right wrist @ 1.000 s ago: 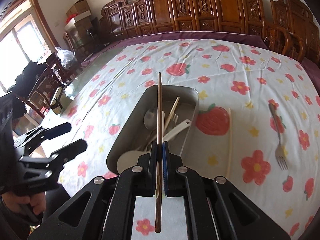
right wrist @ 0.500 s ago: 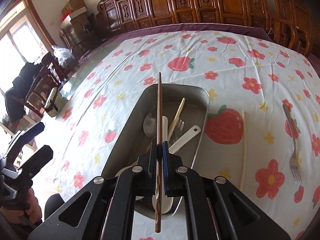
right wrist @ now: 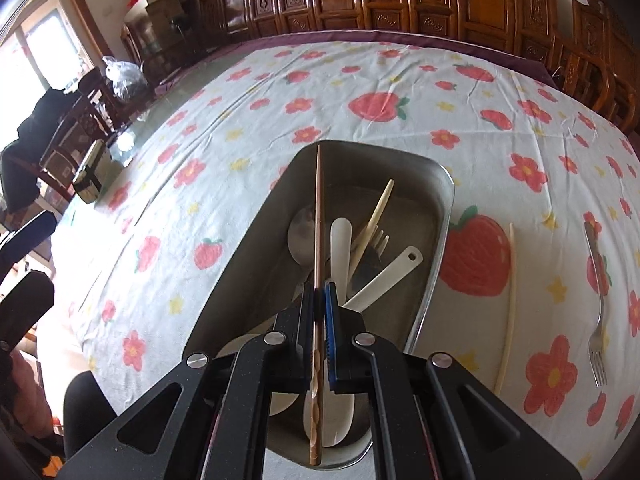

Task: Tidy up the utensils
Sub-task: 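Lower the dark chopstick into the tray and open the right tool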

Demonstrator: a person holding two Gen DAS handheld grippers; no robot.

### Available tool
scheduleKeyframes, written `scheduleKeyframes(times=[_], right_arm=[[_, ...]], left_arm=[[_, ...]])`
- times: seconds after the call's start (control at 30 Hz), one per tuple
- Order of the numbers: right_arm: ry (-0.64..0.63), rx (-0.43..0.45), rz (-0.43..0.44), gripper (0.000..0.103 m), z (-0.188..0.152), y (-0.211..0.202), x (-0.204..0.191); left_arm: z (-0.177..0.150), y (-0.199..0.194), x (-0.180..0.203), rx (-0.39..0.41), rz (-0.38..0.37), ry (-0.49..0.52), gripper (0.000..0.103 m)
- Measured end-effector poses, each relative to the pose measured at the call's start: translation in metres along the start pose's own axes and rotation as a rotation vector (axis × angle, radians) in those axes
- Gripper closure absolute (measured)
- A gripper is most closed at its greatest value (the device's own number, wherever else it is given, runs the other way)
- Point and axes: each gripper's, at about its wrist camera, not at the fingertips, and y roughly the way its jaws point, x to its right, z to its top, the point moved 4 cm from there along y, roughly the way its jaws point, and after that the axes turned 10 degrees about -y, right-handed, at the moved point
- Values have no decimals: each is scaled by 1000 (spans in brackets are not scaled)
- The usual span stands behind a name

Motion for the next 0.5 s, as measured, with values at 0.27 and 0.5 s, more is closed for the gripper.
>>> scheduleKeyframes(times=[0.27,0.5], right_arm=[[-40,93,40,75,-7,-38,3],[-77,119,-49,74,-35,-93,39]], left_arm=[[-2,-4,6,1,-3,22,10],[-3,-8,24,-10,-28,20,10]])
